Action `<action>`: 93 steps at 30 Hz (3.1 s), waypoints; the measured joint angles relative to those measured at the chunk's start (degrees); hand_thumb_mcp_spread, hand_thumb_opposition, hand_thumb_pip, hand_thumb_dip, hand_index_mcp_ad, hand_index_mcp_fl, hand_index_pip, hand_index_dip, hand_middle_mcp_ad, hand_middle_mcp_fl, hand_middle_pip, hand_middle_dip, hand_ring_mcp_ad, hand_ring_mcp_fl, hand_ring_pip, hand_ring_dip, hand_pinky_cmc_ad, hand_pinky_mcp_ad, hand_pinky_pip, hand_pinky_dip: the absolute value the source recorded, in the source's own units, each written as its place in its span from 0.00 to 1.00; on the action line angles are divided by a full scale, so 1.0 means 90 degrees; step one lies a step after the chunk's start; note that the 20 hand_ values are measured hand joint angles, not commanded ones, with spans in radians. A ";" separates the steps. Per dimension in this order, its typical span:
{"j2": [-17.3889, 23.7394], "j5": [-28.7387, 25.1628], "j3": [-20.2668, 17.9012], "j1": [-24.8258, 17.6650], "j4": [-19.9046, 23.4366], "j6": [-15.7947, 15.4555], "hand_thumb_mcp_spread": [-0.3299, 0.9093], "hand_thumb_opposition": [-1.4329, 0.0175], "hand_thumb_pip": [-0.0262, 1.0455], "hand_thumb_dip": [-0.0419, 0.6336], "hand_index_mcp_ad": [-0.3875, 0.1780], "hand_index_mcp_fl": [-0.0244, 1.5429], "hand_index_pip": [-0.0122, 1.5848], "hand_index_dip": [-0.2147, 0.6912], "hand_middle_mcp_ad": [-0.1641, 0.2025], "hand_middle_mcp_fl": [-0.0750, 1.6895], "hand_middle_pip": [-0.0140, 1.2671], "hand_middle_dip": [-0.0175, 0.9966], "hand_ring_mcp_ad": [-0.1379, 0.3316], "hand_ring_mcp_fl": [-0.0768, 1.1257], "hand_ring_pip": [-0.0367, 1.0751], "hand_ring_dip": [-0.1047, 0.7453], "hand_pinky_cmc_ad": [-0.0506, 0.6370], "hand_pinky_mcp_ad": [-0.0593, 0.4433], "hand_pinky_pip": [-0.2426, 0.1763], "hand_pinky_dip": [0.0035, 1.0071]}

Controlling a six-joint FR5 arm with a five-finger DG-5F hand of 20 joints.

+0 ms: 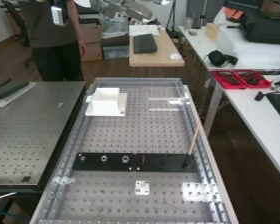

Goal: Grab the smaller nut and place it in the white container

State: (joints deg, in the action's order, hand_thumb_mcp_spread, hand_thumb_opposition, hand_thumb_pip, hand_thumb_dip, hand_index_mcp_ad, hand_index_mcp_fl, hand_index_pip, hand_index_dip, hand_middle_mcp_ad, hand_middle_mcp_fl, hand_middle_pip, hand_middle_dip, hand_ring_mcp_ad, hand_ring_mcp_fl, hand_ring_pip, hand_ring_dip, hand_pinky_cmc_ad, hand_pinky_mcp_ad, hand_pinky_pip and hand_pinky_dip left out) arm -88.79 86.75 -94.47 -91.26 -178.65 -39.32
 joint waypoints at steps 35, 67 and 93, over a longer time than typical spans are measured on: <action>0.0062 0.1218 -0.0943 0.0861 0.0419 -0.0022 0.43 0.49 0.60 0.18 0.59 0.03 0.05 0.44 0.64 0.08 0.10 0.24 0.67 0.06 0.11 0.23 0.65 0.77 0.43 0.23; -0.0468 0.3462 -0.1901 0.2779 0.1657 -0.0905 0.50 0.44 0.75 0.27 0.52 0.06 0.41 0.39 0.63 0.08 0.11 0.24 0.67 0.06 0.11 0.23 0.65 0.77 0.43 0.23; -0.1604 0.4764 -0.2205 0.3437 0.2779 -0.1572 0.53 0.42 0.78 0.32 0.43 0.03 0.93 0.35 0.63 0.06 0.10 0.24 0.63 0.06 0.11 0.23 0.65 0.77 0.47 0.20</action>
State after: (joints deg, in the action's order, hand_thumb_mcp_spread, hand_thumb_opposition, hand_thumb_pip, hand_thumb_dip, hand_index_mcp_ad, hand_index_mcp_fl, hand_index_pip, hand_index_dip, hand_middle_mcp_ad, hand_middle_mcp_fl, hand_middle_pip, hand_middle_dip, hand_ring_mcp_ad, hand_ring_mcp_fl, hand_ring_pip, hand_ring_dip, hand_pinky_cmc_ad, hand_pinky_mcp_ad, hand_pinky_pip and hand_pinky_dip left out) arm -103.22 129.63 -114.31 -60.33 -153.63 -53.47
